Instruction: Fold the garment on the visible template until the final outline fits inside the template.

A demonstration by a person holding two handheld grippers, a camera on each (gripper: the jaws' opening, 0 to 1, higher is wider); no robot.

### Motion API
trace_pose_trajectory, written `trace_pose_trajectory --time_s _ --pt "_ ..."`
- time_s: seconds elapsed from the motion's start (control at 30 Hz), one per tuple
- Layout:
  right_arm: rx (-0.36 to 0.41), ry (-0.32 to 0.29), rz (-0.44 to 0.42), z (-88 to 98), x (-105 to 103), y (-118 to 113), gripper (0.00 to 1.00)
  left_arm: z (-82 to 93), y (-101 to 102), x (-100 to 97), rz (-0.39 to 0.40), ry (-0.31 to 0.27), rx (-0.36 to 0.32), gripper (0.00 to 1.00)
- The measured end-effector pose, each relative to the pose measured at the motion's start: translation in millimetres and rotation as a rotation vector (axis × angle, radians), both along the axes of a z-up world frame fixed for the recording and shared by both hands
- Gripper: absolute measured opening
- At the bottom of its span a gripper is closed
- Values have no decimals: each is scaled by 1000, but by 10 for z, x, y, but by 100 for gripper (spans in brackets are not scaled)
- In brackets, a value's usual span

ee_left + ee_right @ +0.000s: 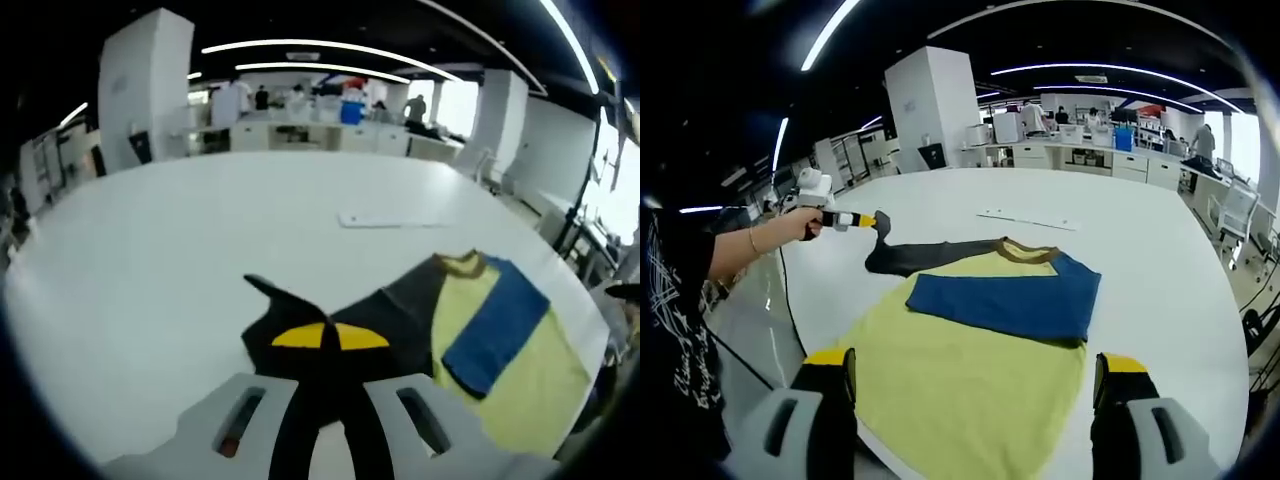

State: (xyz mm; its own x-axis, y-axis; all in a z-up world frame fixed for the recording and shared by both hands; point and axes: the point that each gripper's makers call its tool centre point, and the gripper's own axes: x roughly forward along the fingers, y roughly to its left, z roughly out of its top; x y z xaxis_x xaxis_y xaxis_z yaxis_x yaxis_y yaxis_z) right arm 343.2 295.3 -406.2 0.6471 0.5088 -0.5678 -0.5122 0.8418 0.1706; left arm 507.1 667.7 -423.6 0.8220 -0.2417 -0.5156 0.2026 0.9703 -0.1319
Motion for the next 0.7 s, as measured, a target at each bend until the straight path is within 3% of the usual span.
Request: trace_pose_trajectory --time_s 0.43,0.7 --pt "21 21 -10 -63 -55 -3 99 139 -400 200 -41 -13 -43 0" --pt "15 19 -15 -74 -63 -46 99 257 -698 323 -65 -34 -115 0"
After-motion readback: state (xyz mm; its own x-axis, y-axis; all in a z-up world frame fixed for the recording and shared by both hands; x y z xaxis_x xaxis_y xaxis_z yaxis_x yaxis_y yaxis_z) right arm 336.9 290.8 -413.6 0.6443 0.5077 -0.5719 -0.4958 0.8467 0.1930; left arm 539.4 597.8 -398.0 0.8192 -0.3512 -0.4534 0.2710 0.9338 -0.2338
